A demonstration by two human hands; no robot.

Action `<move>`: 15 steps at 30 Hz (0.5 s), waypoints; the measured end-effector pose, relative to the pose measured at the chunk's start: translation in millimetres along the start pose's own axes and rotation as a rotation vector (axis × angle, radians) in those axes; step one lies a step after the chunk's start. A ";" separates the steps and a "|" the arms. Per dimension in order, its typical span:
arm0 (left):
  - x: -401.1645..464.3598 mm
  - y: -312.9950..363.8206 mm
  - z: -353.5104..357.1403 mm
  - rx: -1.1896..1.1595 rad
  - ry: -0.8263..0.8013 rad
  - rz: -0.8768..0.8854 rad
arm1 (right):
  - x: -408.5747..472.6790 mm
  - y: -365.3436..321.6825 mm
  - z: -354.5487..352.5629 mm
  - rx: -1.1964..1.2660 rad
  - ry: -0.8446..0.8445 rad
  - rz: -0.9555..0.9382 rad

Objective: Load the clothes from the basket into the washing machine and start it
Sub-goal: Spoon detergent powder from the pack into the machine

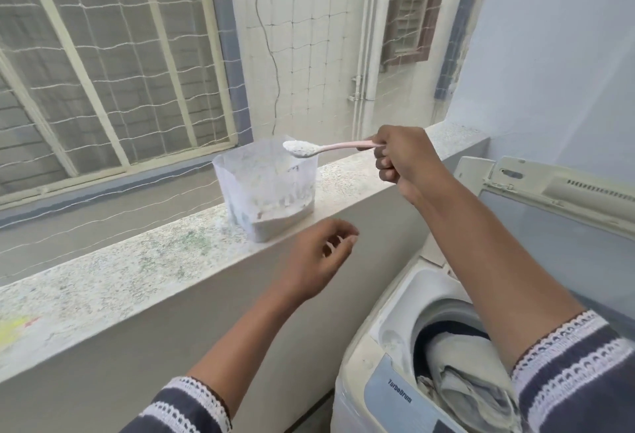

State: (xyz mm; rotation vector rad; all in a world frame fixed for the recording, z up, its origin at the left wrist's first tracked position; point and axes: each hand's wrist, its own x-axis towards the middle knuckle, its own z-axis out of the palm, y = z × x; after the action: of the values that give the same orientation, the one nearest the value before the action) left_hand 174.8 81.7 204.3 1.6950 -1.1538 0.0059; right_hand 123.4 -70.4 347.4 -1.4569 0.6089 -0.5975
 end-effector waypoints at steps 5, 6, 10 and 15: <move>15.6 -7.1 47.1 -0.642 -0.122 -0.624 | -6.3 15.6 -56.0 -0.016 0.108 0.026; 18.5 -8.5 58.3 -0.723 -0.130 -0.708 | -8.5 20.3 -70.4 -0.012 0.137 0.036; 30.1 -15.1 106.3 -0.829 -0.156 -0.901 | -20.8 40.9 -126.2 -0.014 0.270 0.071; 42.3 -9.1 177.6 -0.861 -0.251 -0.967 | -40.1 72.6 -203.8 0.006 0.437 0.153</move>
State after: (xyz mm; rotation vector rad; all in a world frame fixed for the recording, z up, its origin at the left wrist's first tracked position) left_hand 115.7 -77.6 137.0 1.2948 -0.2834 -1.1548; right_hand -47.6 -185.9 270.9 -1.2656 1.0486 -0.8022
